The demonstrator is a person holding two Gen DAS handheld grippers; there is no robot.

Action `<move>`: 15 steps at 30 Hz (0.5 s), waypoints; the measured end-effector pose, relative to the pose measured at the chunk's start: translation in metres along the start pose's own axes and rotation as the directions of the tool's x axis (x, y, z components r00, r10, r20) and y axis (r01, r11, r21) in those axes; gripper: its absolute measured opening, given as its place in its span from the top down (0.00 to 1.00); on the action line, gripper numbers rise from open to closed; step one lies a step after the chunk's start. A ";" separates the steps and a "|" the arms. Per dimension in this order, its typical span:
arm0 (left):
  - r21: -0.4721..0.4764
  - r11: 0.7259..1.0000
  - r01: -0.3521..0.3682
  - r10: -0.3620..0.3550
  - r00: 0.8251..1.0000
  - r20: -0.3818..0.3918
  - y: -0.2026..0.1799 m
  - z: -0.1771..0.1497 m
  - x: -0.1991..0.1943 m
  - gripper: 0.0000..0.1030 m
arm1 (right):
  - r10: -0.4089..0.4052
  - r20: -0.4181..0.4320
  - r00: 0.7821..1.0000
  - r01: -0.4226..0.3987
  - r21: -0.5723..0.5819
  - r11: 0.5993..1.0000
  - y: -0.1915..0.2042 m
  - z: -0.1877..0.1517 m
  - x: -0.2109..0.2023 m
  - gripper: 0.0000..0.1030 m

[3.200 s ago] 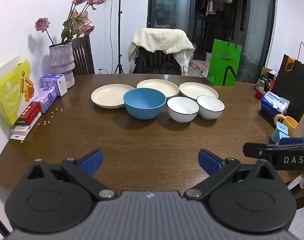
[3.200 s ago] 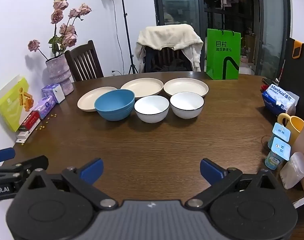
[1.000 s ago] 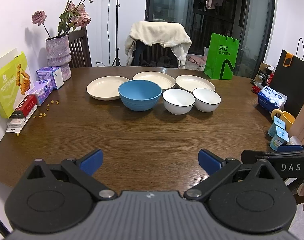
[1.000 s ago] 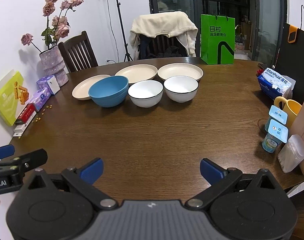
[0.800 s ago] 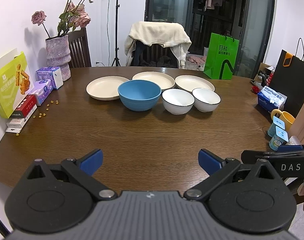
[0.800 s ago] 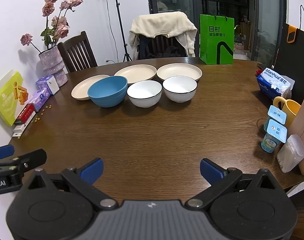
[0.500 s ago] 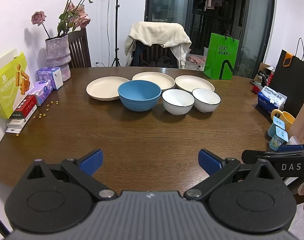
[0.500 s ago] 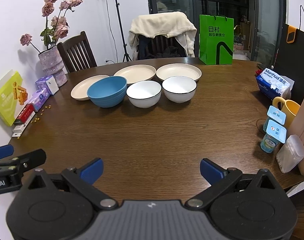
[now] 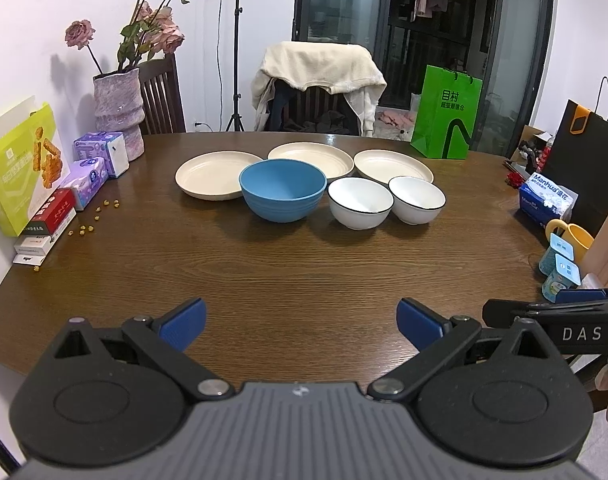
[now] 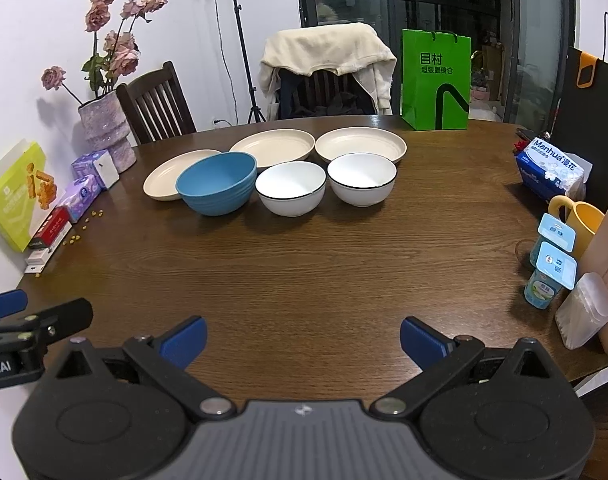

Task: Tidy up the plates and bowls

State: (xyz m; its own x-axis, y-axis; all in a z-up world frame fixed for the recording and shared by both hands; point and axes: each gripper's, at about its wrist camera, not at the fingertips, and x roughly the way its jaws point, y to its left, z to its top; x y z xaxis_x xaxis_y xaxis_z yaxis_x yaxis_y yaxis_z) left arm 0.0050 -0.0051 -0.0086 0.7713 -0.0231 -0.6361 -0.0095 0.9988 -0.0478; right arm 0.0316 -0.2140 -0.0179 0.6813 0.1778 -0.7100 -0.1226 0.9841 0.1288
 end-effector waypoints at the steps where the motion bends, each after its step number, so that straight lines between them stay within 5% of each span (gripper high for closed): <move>1: -0.001 1.000 -0.001 0.001 1.000 -0.001 0.000 0.001 0.000 0.00 | 0.001 -0.001 1.000 -0.001 -0.001 1.000 0.000 0.000 0.000 0.00; 15: -0.020 1.000 -0.014 0.014 1.000 0.002 0.026 0.031 0.023 0.00 | 0.012 -0.009 1.000 -0.012 -0.020 1.000 0.023 0.027 0.023 0.00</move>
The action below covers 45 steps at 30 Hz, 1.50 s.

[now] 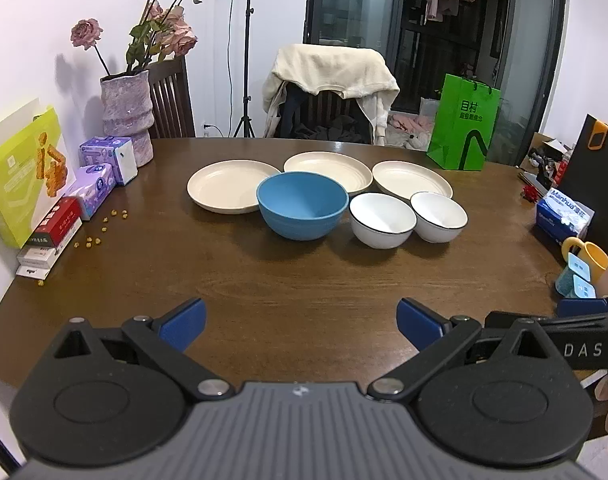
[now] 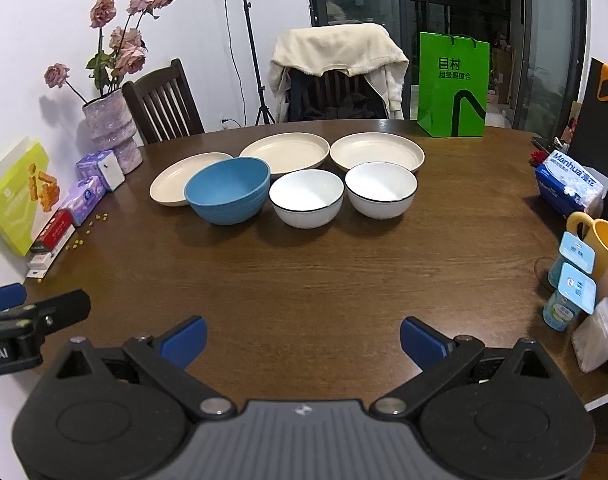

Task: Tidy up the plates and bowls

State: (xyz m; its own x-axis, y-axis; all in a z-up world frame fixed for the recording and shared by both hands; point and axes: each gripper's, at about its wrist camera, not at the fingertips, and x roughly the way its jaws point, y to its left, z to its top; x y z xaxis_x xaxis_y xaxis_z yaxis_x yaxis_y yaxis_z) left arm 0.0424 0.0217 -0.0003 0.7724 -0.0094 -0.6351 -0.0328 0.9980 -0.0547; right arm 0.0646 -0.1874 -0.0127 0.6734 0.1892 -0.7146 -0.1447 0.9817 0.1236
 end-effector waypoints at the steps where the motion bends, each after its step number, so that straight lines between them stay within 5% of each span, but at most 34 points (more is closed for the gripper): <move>1: 0.002 1.000 0.001 -0.001 1.000 -0.001 0.002 0.002 0.003 0.00 | 0.000 -0.002 1.000 0.000 -0.002 1.000 0.002 0.002 0.003 0.00; 45: -0.020 0.999 -0.042 0.041 0.999 -0.032 0.111 0.092 0.102 0.00 | -0.027 -0.076 0.997 0.026 -0.016 1.000 0.080 0.092 0.114 0.00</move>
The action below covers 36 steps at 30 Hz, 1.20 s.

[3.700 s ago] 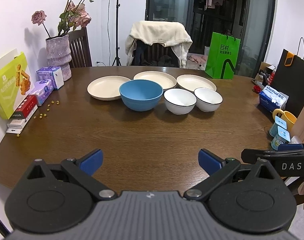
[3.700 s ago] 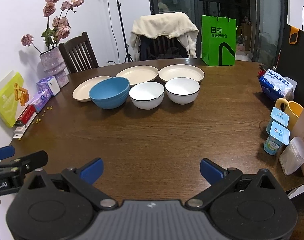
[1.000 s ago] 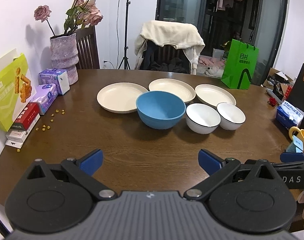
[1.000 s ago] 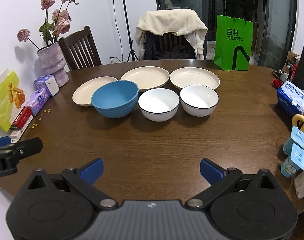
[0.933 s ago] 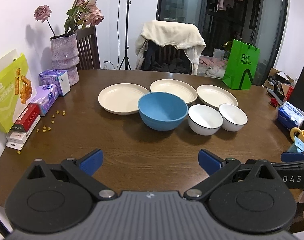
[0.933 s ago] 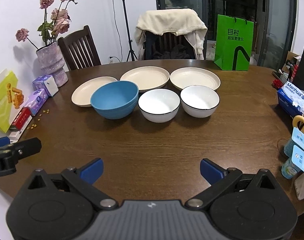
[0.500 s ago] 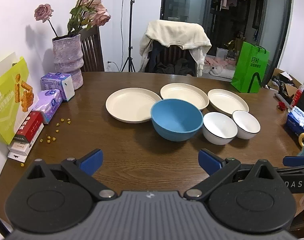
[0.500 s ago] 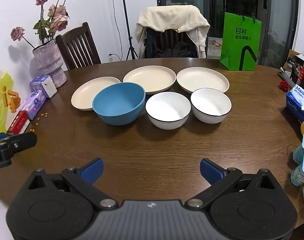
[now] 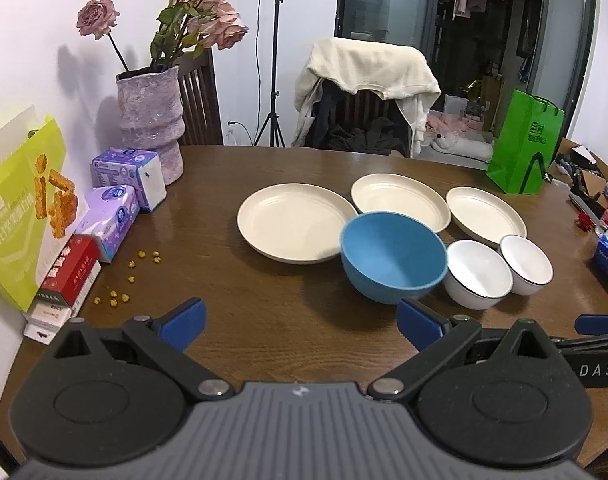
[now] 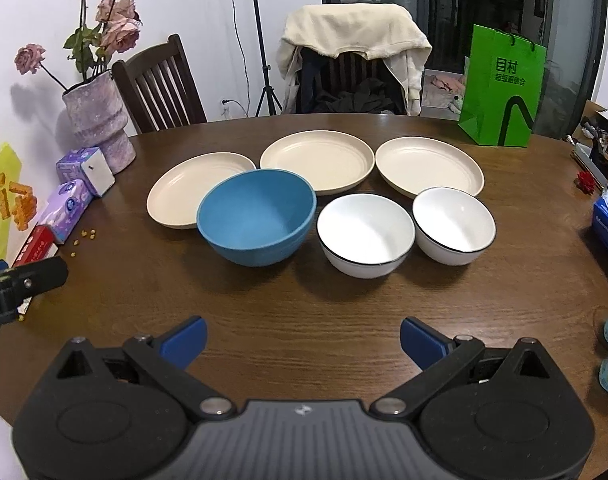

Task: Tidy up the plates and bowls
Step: 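Move both grippers toward the cream plate beside the blue bowl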

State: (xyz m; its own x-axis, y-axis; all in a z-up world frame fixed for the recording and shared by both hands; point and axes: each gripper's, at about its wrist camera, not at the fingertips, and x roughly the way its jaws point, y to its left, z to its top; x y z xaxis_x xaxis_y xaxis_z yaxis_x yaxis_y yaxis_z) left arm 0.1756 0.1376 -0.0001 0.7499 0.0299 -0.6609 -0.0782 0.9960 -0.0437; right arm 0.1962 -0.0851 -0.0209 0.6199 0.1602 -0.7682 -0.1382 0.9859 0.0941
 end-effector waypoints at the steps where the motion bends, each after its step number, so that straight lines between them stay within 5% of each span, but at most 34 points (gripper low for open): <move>1: 0.001 1.000 -0.003 0.003 1.000 0.002 0.002 0.002 0.002 0.00 | 0.000 -0.002 1.000 0.000 0.000 1.000 0.002 0.003 0.003 0.00; 36: -0.006 0.999 -0.048 0.048 0.999 0.009 0.072 0.078 0.101 0.00 | 0.005 0.008 1.000 -0.004 -0.056 0.998 0.058 0.104 0.096 0.01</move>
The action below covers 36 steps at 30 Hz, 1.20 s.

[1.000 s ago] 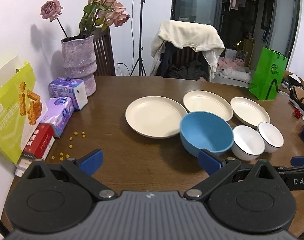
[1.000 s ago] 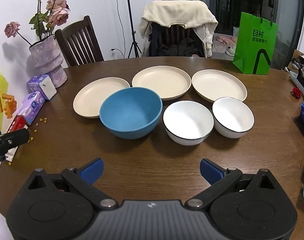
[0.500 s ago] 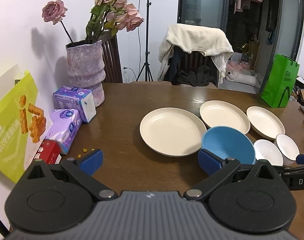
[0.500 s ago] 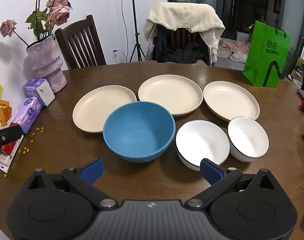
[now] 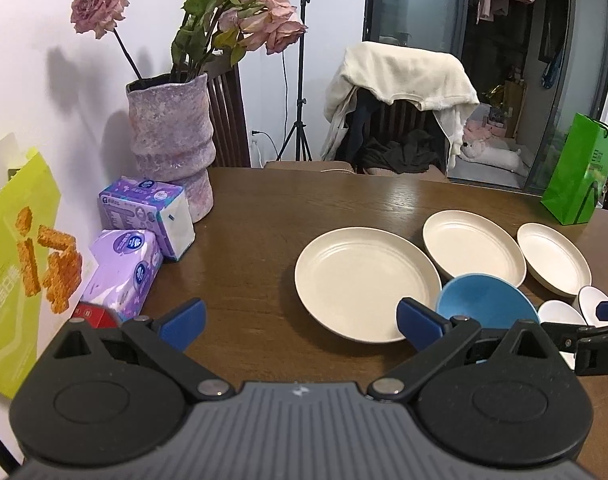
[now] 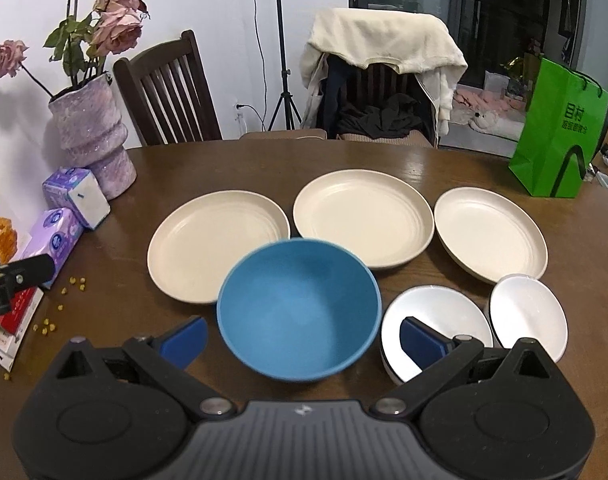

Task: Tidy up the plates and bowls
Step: 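Move both grippers toward the cream plate beside the blue bowl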

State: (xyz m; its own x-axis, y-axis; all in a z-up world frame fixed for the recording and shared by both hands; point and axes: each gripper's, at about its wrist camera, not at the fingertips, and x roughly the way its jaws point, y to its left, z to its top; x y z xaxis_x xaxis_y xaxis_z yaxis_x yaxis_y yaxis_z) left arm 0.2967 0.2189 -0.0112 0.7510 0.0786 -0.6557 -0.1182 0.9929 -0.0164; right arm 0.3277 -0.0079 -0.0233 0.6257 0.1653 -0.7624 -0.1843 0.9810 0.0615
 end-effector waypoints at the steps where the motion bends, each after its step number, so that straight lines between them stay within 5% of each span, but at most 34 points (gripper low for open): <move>1: 0.001 1.000 -0.001 0.001 1.000 0.000 0.001 0.002 0.003 0.00 | 0.002 0.001 1.000 -0.002 0.000 1.000 0.001 0.003 0.003 0.01; 17: -0.003 1.000 -0.013 0.013 1.000 -0.021 0.018 0.034 0.057 0.00 | 0.043 0.011 0.999 -0.043 0.002 0.999 0.013 0.052 0.046 0.01; 36: -0.041 0.999 -0.027 0.022 0.991 -0.133 0.033 0.053 0.143 0.00 | 0.100 -0.068 0.993 -0.100 0.012 0.995 0.026 0.100 0.129 0.09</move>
State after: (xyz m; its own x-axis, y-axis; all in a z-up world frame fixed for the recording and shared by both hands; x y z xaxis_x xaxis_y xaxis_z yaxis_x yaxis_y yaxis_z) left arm 0.4349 0.2676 -0.0654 0.6553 0.0875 -0.7503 -0.1654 0.9858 -0.0295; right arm 0.4797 0.0491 -0.0560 0.5513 0.2554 -0.7943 -0.2368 0.9607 0.1445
